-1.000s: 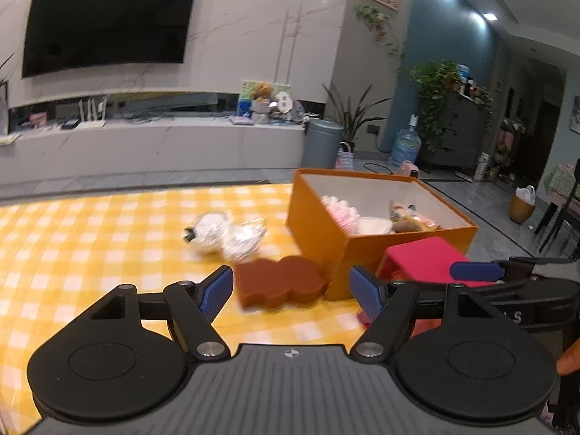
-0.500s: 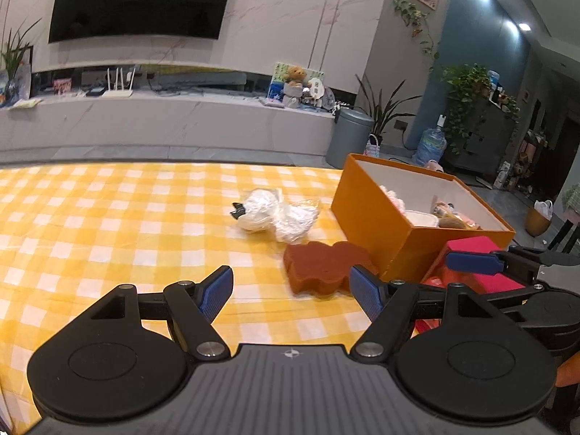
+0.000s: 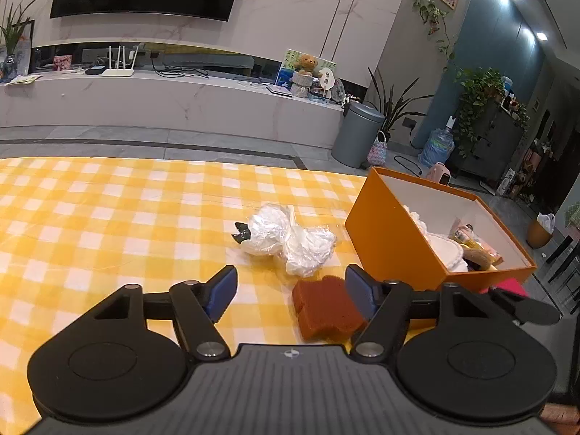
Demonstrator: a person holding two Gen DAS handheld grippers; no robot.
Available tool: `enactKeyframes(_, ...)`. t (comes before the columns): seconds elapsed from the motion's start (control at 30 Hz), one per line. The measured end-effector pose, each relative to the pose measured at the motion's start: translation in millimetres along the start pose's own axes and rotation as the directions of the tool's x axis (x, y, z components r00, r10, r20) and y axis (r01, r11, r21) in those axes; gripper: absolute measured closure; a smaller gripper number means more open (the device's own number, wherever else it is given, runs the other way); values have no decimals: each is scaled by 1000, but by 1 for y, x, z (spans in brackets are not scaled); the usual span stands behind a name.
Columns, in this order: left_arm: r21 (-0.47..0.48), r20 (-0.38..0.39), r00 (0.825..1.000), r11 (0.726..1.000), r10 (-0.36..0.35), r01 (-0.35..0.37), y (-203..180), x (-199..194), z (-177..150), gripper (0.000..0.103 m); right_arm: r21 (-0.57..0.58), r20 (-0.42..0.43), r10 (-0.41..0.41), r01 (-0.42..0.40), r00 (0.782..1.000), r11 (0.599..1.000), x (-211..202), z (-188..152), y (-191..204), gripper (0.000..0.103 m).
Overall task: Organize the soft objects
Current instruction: 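Move both open tools toward the brown flower-shaped sponge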
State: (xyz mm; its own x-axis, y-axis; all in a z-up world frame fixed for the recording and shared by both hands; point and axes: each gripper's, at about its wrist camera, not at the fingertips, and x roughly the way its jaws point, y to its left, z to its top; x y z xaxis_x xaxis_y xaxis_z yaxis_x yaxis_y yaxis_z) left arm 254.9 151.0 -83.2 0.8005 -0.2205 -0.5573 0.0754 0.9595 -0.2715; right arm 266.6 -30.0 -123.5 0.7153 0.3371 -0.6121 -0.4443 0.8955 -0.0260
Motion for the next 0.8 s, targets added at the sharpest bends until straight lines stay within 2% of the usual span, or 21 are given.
enactKeyframes(0.3,57,-14,999,998,30,-29,14,25,-15,24,7,-25,-14,14,1000,1000,38,-5,-4,18)
enactKeyframes(0.47,33,-58,998,999,39,-37,23,34,-16,24,-1,-24,-38,38,999,999,51,-10,-6,18)
enactKeyframes(0.6,24,-94,995,999,35,-33,26,42,-18,24,17,-29,-69,69,997,997,61,-11,-13,12)
enactKeyframes(0.7,29,-102,994,999,41,-39,27,43,-18,24,40,-69,-49,52,996,998,71,-13,-12,9)
enactKeyframes(0.8,28,-104,993,999,49,-46,28,42,-19,24,2,-83,-61,61,995,998,78,-18,-4,6)
